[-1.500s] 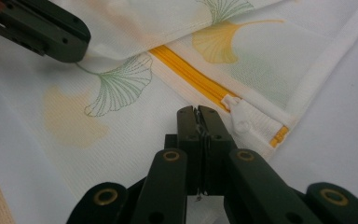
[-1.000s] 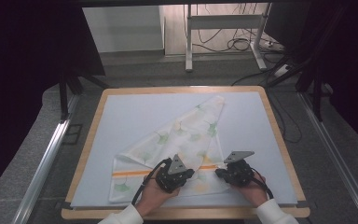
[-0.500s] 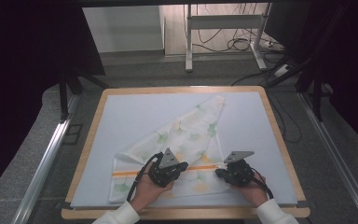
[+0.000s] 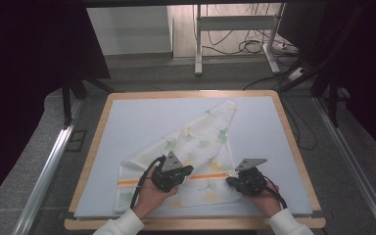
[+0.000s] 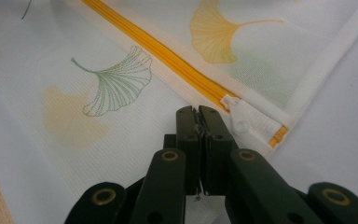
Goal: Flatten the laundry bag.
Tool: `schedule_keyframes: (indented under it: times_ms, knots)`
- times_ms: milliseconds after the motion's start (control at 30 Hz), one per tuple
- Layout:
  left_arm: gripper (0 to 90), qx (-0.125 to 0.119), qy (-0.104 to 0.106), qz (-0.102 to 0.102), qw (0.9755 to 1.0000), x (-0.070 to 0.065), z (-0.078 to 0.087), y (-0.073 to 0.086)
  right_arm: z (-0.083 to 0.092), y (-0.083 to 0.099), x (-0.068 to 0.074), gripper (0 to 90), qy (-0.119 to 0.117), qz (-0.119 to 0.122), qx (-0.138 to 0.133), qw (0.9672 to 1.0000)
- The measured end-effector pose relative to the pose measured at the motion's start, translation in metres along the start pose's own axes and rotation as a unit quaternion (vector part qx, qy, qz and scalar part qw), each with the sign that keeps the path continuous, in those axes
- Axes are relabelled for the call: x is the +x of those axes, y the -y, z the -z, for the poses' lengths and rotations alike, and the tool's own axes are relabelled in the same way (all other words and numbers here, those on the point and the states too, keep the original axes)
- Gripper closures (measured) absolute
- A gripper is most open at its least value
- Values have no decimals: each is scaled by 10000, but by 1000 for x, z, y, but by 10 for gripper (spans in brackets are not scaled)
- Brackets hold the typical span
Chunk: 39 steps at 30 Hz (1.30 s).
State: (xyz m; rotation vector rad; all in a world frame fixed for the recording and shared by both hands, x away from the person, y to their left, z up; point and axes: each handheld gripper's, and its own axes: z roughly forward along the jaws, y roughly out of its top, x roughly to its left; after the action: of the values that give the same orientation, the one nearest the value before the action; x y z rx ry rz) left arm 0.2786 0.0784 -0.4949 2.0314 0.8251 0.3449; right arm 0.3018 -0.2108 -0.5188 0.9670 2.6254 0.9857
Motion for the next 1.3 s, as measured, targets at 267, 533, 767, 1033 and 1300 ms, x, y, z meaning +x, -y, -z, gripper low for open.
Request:
schedule_keyframes:
  times_ms: [267,533,767,1033,1300]
  knots:
    - [894,-91,-67,20,9999,5,6,-3,0,0,0,865,17,25,-5,10000]
    - [895,-126,-141,90,9998,15,11,-2,0,0,0,866,13,30,20,10000]
    - [895,-177,-176,143,9996,22,15,-5,-1,0,1,872,39,37,17,10000]
    - [896,-210,-222,176,9994,32,20,-7,-1,0,2,881,74,-12,4,10000]
    - [896,-255,-306,301,9988,43,22,-3,-1,0,2,882,82,-17,-7,10000]
